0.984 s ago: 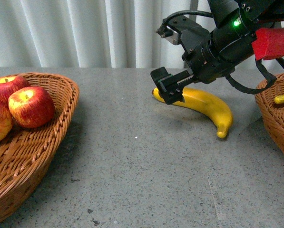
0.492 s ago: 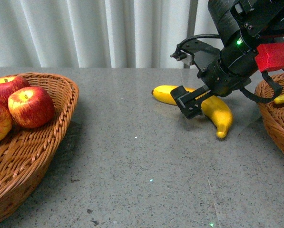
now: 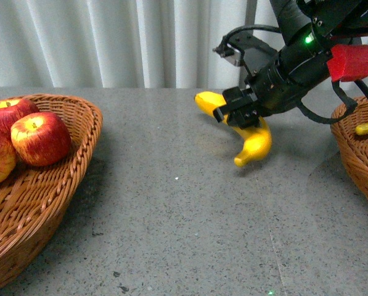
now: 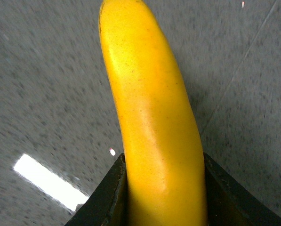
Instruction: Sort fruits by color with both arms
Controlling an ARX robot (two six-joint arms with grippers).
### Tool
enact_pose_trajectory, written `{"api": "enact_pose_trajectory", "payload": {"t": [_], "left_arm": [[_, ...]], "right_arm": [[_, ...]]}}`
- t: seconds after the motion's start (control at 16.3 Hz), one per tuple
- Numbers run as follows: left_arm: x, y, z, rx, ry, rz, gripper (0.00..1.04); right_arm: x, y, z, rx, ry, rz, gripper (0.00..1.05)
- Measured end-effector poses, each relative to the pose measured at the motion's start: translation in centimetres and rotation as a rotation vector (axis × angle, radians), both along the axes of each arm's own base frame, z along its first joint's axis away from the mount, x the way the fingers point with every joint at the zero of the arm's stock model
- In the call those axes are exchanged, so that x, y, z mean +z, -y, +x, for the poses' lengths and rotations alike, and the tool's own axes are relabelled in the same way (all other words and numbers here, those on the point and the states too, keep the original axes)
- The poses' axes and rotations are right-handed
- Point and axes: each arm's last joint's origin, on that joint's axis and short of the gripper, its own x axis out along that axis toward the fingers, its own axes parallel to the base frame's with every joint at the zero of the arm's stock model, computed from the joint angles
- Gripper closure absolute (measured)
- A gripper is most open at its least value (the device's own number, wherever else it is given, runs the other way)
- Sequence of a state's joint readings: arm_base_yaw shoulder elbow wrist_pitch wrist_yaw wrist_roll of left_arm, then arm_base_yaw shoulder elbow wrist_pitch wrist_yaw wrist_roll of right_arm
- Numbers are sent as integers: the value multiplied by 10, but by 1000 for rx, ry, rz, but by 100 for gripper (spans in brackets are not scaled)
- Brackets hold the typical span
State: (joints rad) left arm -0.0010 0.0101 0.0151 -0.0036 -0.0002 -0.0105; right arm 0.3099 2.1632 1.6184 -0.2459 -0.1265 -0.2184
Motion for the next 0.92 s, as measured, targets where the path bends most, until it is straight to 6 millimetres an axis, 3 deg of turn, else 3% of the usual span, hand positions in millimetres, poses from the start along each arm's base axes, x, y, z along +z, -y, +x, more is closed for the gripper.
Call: {"api": "enact_pose_trajectory", "payload": {"t": [0.12,0.18,0.31,0.37,0.43,0.55,0.68,0.86,0.92], "left_arm": [[0,0,0,0,0,0,7],[0,0,0,0,0,0,7],[0,0,0,0,0,0,7],[0,0,0,0,0,0,7],[0,0,0,0,0,0,7],[0,0,0,0,0,0,7],[0,0,0,0,0,0,7],[0,0,0,0,0,0,7],[0,0,0,0,0,0,7]], "right_arm": [[27,13,3,-11,74,180,67],[51,28,0,-28,136,271,67],[97,72,-15,-83,260,390,67],[110,101,-27,-136,284,392,67],[109,124,-36,-185,280,367,67],[84,168,-54,-267,250,266,67],[61,207,-86,-309,177,204,67],[61,238,-135,-288,145,150,68],[59,241,-145,-263,143,135,63]]}}
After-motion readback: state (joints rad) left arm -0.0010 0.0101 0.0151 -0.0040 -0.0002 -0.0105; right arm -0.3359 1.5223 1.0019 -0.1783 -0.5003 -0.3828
